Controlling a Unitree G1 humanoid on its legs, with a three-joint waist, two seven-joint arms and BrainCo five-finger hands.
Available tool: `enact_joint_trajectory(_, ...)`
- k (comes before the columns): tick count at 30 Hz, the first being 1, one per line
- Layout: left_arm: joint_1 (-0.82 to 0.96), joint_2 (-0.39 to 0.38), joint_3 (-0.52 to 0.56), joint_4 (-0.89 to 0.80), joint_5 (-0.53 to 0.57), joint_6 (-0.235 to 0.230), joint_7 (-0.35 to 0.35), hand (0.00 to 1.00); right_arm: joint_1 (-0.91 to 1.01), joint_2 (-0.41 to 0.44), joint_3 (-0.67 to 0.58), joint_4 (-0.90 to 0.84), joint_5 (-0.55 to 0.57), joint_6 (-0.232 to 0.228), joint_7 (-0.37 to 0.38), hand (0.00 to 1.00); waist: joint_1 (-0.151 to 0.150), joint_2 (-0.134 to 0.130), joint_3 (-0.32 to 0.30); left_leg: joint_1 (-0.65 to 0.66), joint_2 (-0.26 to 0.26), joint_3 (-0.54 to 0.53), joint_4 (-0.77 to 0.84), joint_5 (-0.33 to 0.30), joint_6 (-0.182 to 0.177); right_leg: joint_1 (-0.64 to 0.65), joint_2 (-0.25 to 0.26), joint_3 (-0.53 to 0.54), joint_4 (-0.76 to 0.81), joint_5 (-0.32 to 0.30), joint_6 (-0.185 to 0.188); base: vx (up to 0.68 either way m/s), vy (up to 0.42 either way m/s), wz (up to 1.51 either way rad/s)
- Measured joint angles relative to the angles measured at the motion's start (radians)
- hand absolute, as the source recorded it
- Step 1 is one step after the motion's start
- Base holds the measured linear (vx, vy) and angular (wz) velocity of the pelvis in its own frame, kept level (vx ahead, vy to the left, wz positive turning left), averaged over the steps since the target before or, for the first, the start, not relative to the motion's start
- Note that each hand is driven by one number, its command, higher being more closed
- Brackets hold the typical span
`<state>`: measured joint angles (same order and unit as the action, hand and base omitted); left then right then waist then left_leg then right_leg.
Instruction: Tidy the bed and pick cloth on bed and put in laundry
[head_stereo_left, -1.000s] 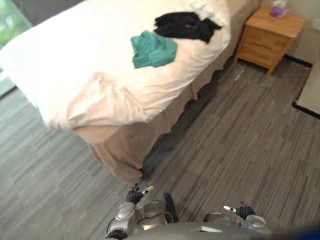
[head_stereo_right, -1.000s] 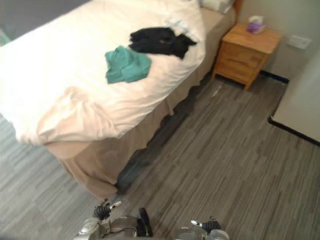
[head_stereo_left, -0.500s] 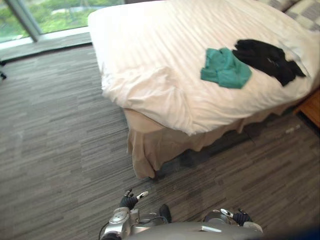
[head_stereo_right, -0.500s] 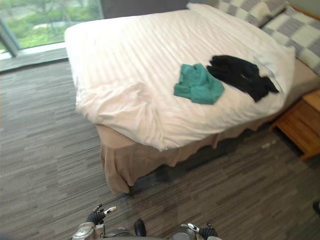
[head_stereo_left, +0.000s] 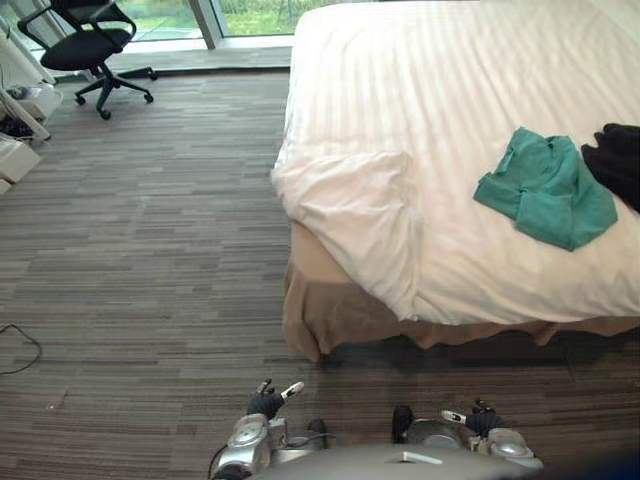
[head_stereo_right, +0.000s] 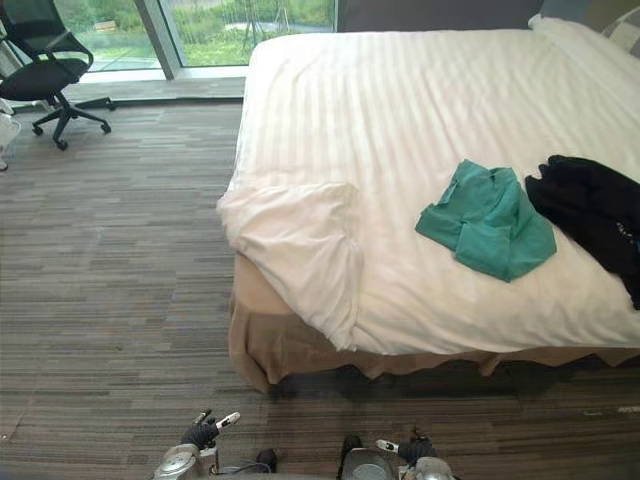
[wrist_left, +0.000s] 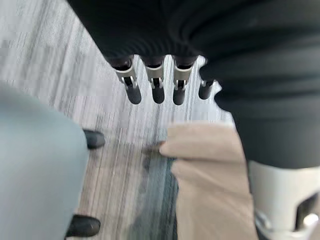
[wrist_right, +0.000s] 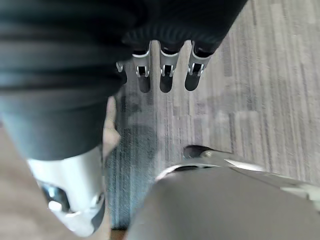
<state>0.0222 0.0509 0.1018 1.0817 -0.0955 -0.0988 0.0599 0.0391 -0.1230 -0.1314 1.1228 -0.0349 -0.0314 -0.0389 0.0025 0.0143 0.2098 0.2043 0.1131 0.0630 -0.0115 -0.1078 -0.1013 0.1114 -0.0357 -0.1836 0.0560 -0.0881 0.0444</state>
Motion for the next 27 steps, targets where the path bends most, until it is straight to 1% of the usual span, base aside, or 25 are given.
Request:
enact_joint_trajectory(1, 0.001, 0.0, 0.02, 0.0, 0.0, 0.0, -0.009, 0.0, 0.001, 0.007, -0.001, 0.0, 0.015, 0.0, 0.002, 0.0, 0.002, -0.012, -0.006, -0.027, 0.001, 0.027, 0.064, -0.018, -0.008, 0.006, 0.0, 0.001, -0.012, -0.003, -0.005, 0.08, -0.061, -0.01)
enact_joint_trajectory(2, 0.001, 0.0, 0.025, 0.0, 0.0, 0.0, -0.01, 0.0, 0.002, 0.012, -0.002, 0.0, 0.021, 0.0, 0.006, 0.0, 0.003, -0.017, -0.008, -0.049, 0.001, 0.042, 0.11, -0.03, -0.013, 0.007, -0.003, 0.003, -0.016, -0.007, -0.009, 0.06, -0.051, -0.06)
enact_joint_trajectory(3, 0.0, 0.003, 0.031, -0.006, -0.001, 0.0, -0.01, 0.0, 0.004, 0.016, -0.005, 0.0, 0.032, -0.001, 0.011, 0.0, 0.003, -0.023, -0.008, -0.102, 0.008, 0.069, 0.242, -0.062, -0.021, 0.016, -0.006, 0.008, -0.024, -0.012, -0.013, 0.06, -0.049, -0.19)
enact_joint_trajectory(4, 0.0, 0.0, 0.038, -0.016, -0.001, 0.001, -0.01, 0.0, 0.009, 0.014, -0.006, 0.0, 0.045, -0.007, 0.012, 0.0, 0.003, -0.021, -0.006, -0.159, 0.026, 0.097, 0.398, -0.083, -0.032, 0.028, -0.006, 0.022, -0.021, -0.02, -0.016, 0.07, -0.045, -0.29)
enact_joint_trajectory(5, 0.0, -0.002, 0.037, -0.022, -0.001, 0.0, -0.01, 0.0, 0.013, 0.012, -0.006, -0.001, 0.05, -0.008, 0.013, 0.0, 0.003, -0.019, -0.004, -0.181, 0.036, 0.111, 0.47, -0.084, -0.033, 0.038, -0.006, 0.033, -0.021, -0.022, -0.018, 0.08, -0.032, -0.48)
enact_joint_trajectory(6, 0.002, -0.009, 0.036, -0.029, -0.001, 0.0, -0.01, 0.0, 0.021, 0.003, -0.006, -0.004, 0.053, -0.008, 0.016, 0.0, 0.003, -0.002, -0.004, -0.219, 0.064, 0.136, 0.588, -0.079, -0.032, 0.055, 0.001, 0.055, -0.02, -0.026, -0.023, 0.11, 0.004, -0.58)
enact_joint_trajectory(7, 0.004, -0.004, 0.033, -0.029, -0.001, 0.0, -0.01, 0.0, 0.027, 0.0, -0.009, -0.003, 0.053, -0.008, 0.016, 0.0, 0.005, -0.005, 0.002, -0.243, 0.081, 0.158, 0.67, -0.076, -0.028, 0.074, -0.003, 0.082, -0.02, -0.028, -0.027, 0.16, 0.04, -0.62)
enact_joint_trajectory(8, 0.005, -0.003, 0.027, -0.029, -0.001, -0.001, -0.01, 0.0, 0.03, -0.001, -0.013, -0.003, 0.053, -0.008, 0.017, 0.0, 0.005, 0.001, -0.002, -0.243, 0.085, 0.168, 0.674, -0.092, -0.017, 0.075, -0.006, 0.097, -0.02, -0.029, -0.029, 0.18, 0.084, -0.7)
enact_joint_trajectory(9, 0.006, -0.003, 0.014, -0.029, -0.002, 0.0, -0.01, 0.0, 0.03, -0.004, -0.022, -0.002, 0.053, -0.007, 0.017, 0.0, -0.002, 0.008, -0.003, -0.248, 0.093, 0.175, 0.644, -0.133, -0.004, 0.074, -0.013, 0.132, -0.019, -0.03, -0.031, 0.19, 0.129, -0.72)
enact_joint_trajectory(10, 0.004, 0.003, -0.006, -0.029, -0.003, 0.0, -0.01, 0.0, 0.028, -0.002, -0.03, 0.004, 0.053, -0.005, 0.016, 0.0, -0.008, 0.004, 0.0, -0.253, 0.086, 0.166, 0.561, -0.152, 0.001, 0.069, -0.033, 0.159, -0.02, -0.027, -0.027, 0.15, 0.131, -0.67)
enact_joint_trajectory(11, 0.003, 0.009, -0.02, -0.029, -0.004, -0.001, -0.01, 0.0, 0.029, 0.0, -0.034, 0.006, 0.053, -0.004, 0.016, 0.0, -0.011, 0.001, 0.002, -0.254, 0.077, 0.152, 0.507, -0.151, -0.001, 0.069, -0.046, 0.17, -0.019, -0.026, -0.025, 0.14, 0.175, -0.58)
enact_joint_trajectory(12, 0.002, 0.012, -0.042, -0.03, -0.004, -0.002, -0.009, 0.0, 0.037, 0.001, -0.046, 0.011, 0.052, -0.003, 0.015, 0.0, -0.012, 0.001, 0.002, -0.25, 0.056, 0.111, 0.387, -0.136, -0.009, 0.065, -0.066, 0.188, -0.019, -0.027, -0.01, 0.13, 0.225, -0.52)
enact_joint_trajectory(13, 0.003, 0.01, -0.066, -0.029, -0.004, -0.003, -0.009, 0.0, 0.047, -0.005, -0.052, 0.015, 0.052, 0.001, 0.014, 0.0, -0.015, 0.016, -0.002, -0.239, 0.044, 0.066, 0.261, -0.081, -0.015, 0.059, -0.074, 0.201, -0.022, -0.028, 0.011, 0.12, 0.269, -0.56)
enact_joint_trajectory(14, 0.003, 0.001, -0.083, -0.025, -0.004, -0.003, -0.009, 0.0, 0.054, -0.015, -0.055, 0.015, 0.051, 0.003, 0.013, 0.0, -0.019, 0.042, -0.009, -0.239, 0.053, 0.032, 0.194, -0.014, -0.018, 0.054, -0.065, 0.213, -0.026, -0.036, 0.036, 0.15, 0.353, -0.53)
enact_joint_trajectory(15, -0.004, 0.001, -0.092, -0.011, -0.005, -0.002, -0.01, 0.0, 0.05, -0.014, -0.059, 0.026, 0.051, 0.004, 0.009, 0.0, -0.018, 0.045, -0.008, -0.228, 0.05, 0.041, 0.192, 0.028, -0.028, 0.063, -0.074, 0.231, -0.031, -0.037, 0.052, 0.13, 0.301, -0.39)
enact_joint_trajectory(16, -0.01, 0.011, -0.098, -0.003, -0.005, -0.001, -0.01, 0.0, 0.049, -0.013, -0.06, 0.029, 0.052, 0.004, 0.007, 0.0, -0.023, 0.035, -0.012, -0.212, 0.036, 0.049, 0.172, 0.033, -0.024, 0.071, -0.085, 0.229, -0.035, -0.023, 0.067, 0.19, 0.344, -0.46)
enact_joint_trajectory(17, -0.005, 0.036, -0.105, 0.002, -0.009, 0.001, -0.01, 0.0, 0.048, 0.011, -0.06, 0.031, 0.052, 0.003, 0.007, 0.0, -0.028, -0.004, -0.02, -0.165, 0.0, 0.08, 0.104, 0.047, -0.006, 0.068, -0.118, 0.217, -0.036, -0.018, 0.07, 0.11, 0.178, -0.36)
enact_joint_trajectory(19, 0.002, 0.045, -0.112, 0.005, -0.011, 0.006, -0.01, 0.0, 0.054, 0.031, -0.074, 0.032, 0.053, 0.003, 0.005, 0.0, -0.037, -0.026, -0.028, -0.132, -0.027, 0.094, 0.057, 0.06, 0.007, 0.072, -0.143, 0.217, -0.037, -0.014, 0.077, 0.09, 0.137, -0.22)
enact_joint_trajectory(20, 0.003, 0.052, -0.122, 0.006, -0.014, 0.008, -0.01, 0.0, 0.062, 0.04, -0.086, 0.032, 0.059, 0.003, 0.003, 0.0, -0.042, -0.035, -0.035, -0.102, -0.043, 0.096, 0.019, 0.069, 0.016, 0.076, -0.15, 0.206, -0.034, -0.004, 0.091, 0.1, 0.137, -0.03)
enact_joint_trajectory(22, 0.004, 0.054, -0.118, 0.008, -0.04, 0.007, -0.008, 0.0, 0.074, 0.045, -0.096, 0.032, 0.076, 0.003, -0.006, 0.0, -0.04, -0.036, -0.045, -0.065, -0.058, 0.095, -0.03, 0.084, 0.023, 0.088, -0.157, 0.167, -0.027, 0.0, 0.095, 0.09, 0.069, 0.05)
enact_joint_trajectory(24, 0.002, 0.049, -0.103, 0.027, -0.082, 0.006, -0.004, 0.0, 0.077, 0.043, -0.099, 0.035, 0.089, 0.003, -0.011, 0.0, -0.041, -0.028, -0.054, -0.041, -0.064, 0.091, -0.072, 0.1, 0.028, 0.095, -0.16, 0.148, -0.027, 0.0, 0.095, 0.06, -0.01, 0.12)
enact_joint_trajectory(25, -0.003, 0.045, -0.085, 0.045, -0.136, 0.007, 0.013, 0.0, 0.073, 0.042, -0.1, 0.036, 0.089, 0.003, -0.014, 0.0, -0.039, -0.029, -0.058, -0.032, -0.065, 0.088, -0.086, 0.107, 0.029, 0.099, -0.159, 0.134, -0.027, 0.0, 0.095, 0.03, -0.034, 0.09)
enact_joint_trajectory(26, -0.003, 0.044, -0.078, 0.047, -0.15, 0.007, 0.016, 0.0, 0.072, 0.042, -0.101, 0.036, 0.089, 0.003, -0.014, 0.0, -0.04, -0.026, -0.057, -0.032, -0.065, 0.087, -0.086, 0.107, 0.029, 0.1, -0.159, 0.13, -0.027, 0.0, 0.095, 0.02, -0.053, 0.13)
enact_joint_trajectory(27, -0.004, 0.04, -0.05, 0.047, -0.209, 0.006, 0.031, 0.0, 0.071, 0.039, -0.115, 0.036, 0.09, 0.003, -0.016, 0.0, -0.04, -0.015, -0.058, -0.033, -0.065, 0.081, -0.086, 0.107, 0.03, 0.103, -0.159, 0.116, -0.028, -0.001, 0.095, 0.01, -0.061, 0.15)
